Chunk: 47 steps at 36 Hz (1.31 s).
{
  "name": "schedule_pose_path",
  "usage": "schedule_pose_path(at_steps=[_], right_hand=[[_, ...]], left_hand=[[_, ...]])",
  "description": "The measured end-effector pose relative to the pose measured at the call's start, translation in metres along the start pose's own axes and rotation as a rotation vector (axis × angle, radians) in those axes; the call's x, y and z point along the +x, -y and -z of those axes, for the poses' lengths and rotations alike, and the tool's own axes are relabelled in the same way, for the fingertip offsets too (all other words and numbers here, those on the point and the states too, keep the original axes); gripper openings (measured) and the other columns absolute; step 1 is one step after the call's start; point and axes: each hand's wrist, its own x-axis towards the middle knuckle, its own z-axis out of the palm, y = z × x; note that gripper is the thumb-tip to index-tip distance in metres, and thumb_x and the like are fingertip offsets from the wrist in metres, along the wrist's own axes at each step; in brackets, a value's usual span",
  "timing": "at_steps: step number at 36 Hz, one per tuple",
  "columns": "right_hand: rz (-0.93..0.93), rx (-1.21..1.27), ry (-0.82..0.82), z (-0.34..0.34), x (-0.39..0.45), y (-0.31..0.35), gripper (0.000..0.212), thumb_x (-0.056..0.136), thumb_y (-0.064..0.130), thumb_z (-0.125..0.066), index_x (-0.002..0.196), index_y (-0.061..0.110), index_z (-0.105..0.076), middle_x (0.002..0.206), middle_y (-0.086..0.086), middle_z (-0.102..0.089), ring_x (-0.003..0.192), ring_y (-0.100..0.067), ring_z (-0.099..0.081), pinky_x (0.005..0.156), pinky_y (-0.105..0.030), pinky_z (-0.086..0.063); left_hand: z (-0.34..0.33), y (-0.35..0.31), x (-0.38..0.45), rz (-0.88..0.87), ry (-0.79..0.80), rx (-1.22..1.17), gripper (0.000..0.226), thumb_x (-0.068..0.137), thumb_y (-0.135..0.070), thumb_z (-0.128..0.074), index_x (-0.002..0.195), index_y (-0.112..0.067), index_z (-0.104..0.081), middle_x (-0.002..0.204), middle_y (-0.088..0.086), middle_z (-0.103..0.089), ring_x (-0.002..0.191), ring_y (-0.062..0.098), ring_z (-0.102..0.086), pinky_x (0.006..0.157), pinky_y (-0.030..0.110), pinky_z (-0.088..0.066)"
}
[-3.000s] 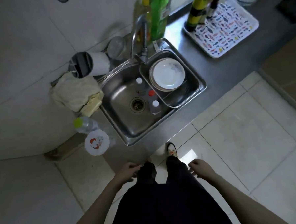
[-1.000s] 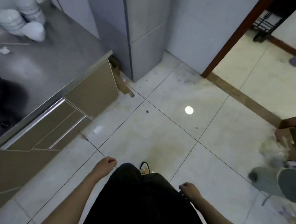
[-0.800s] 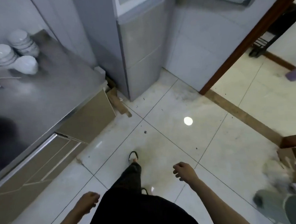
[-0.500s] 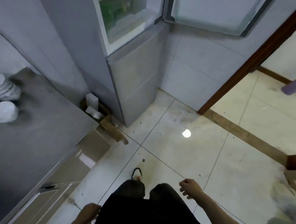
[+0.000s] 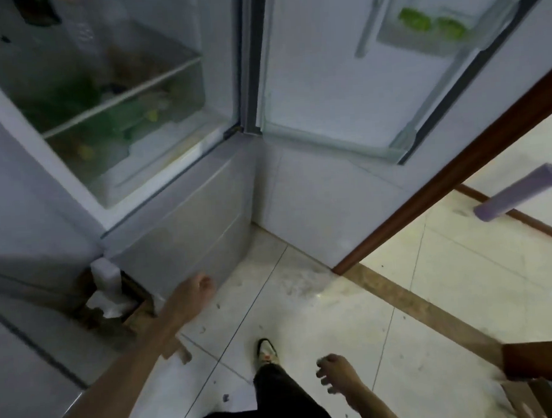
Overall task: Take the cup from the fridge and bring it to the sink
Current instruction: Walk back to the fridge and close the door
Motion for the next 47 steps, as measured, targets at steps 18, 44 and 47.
schedule_pose_path(at_steps=[18, 44, 47], right_hand=[[0.715, 0.525, -0.644, 0.318, -0.013, 0.284, 0.017, 0.097, 0.021, -0.056, 0.092, 0.027, -0.071, 0.087, 0.001, -0.077, 0.084, -0.019, -0.073, 0.081, -0.044, -0.061], [1.470, 0.796, -1.309, 0.244, -0.210, 0.272, 0.062, 0.106, 0.051, -0.040, 0.150, 0.008, -0.033, 0.132, -0.023, -0.054, 0.118, -0.025, -0.058, 0.100, -0.021, -0.051], [1.579, 0.738, -1.226, 0.191, -0.229, 0.258, 0.065, 0.106, 0.047, -0.043, 0.150, 0.001, -0.028, 0.131, -0.028, -0.051, 0.116, -0.041, -0.056, 0.100, -0.043, -0.052]], left_hand=[[-0.030, -0.390, 0.177, -0.794, -0.213, 0.766, 0.072, 0.094, -0.030, -0.052, 0.161, -0.020, -0.028, 0.161, 0.004, -0.043, 0.147, 0.028, -0.041, 0.122, 0.051, -0.022], [0.028, -0.207, 0.089, -1.000, -0.486, 0.492, 0.067, 0.105, -0.047, -0.022, 0.097, -0.010, -0.076, 0.135, 0.016, -0.069, 0.139, 0.040, -0.056, 0.112, 0.063, -0.040], [0.051, -0.170, 0.072, -0.958, -0.510, 0.501, 0.072, 0.106, -0.051, -0.018, 0.115, -0.010, -0.076, 0.148, 0.016, -0.060, 0.143, 0.041, -0.051, 0.114, 0.061, -0.042]])
